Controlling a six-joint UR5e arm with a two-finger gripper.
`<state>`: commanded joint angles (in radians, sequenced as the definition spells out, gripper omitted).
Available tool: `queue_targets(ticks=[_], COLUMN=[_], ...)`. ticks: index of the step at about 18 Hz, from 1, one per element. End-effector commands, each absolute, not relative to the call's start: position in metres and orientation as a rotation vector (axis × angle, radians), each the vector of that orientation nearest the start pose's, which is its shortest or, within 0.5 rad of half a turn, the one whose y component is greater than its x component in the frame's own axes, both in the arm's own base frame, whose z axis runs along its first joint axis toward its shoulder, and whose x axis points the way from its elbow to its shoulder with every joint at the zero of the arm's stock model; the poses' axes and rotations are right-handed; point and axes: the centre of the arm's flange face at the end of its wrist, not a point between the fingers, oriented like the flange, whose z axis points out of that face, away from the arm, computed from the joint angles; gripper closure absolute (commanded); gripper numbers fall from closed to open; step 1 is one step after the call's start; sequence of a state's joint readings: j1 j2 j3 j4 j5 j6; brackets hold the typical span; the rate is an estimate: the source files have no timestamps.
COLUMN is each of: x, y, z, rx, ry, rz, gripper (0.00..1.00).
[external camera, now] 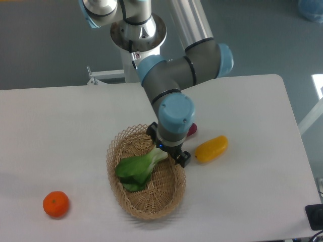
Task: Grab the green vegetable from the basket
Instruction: 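Move the gripper over the basket and lower it onto the bok choy, then close the gripper on the bok choy leaves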
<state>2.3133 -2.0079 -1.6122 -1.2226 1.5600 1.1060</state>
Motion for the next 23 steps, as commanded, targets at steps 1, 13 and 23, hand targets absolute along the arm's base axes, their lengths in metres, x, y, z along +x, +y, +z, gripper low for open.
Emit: queue_targets(ticks=[1,13,23], x=[-0.317,-0.293,-0.297], y=[0.545,0.540,0.541], z=[0.249,0.197,0.214], rx=[-3.157,-3.228,-3.214], ry=[0.574,0.566,0.551], rz=[-0.181,-0.154,-0.097], gripper=[0.00,0.00,1.00])
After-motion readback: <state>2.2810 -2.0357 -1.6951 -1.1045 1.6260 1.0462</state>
